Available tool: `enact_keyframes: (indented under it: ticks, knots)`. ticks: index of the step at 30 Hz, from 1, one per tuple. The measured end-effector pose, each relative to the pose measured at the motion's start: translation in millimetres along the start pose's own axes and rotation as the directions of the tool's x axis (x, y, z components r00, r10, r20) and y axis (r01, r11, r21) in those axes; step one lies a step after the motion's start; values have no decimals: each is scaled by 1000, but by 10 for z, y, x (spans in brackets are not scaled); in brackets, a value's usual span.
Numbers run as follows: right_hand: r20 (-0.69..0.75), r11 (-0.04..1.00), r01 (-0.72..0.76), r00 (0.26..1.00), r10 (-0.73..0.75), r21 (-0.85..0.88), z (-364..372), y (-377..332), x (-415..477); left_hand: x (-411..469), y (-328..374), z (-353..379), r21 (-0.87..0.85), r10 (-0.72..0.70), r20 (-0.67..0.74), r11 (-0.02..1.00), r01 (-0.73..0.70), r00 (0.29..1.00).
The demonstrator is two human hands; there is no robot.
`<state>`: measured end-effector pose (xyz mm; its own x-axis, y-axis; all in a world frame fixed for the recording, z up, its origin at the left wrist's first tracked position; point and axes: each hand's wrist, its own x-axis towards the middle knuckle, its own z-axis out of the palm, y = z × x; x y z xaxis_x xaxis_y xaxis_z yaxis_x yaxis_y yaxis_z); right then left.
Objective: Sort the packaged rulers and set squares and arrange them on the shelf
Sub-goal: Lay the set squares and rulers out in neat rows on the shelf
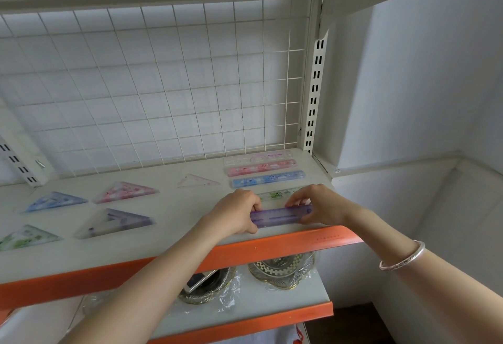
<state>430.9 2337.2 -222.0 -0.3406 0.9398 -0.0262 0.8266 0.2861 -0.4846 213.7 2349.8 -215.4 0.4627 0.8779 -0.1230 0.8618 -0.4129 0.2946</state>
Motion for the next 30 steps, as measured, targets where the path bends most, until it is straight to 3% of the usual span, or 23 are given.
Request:
enact_keyframes:
  ticks: [8,11,17,21,24,30]
  knots:
    - [33,1000,8,999,-8,9,-29,5,7,7,-37,-23,3,-6,4,1000,6,1000]
    - [6,997,7,1000,-8,79,-129,1,78,22,-61,-132,-69,-11,5,998,12,1000]
    - [-167,994,37,986,-20,99,-367,-18,442,236,-157,-505,-239,-34,-271,970,-33,962]
    - [-175,1000,8,985,-5,16,-493,-54,801,528,-317,-711,-220,-52,-322,975,-21,945]
    - [-180,996,-61,983,49,-59,-533,-36,1044,746,-445,-724,-126,-89,-290,991,54,953]
    - [-60,945,-187,982,177,-269,-399,213,1317,1011,-671,-486,87,-214,-69,972,219,974]
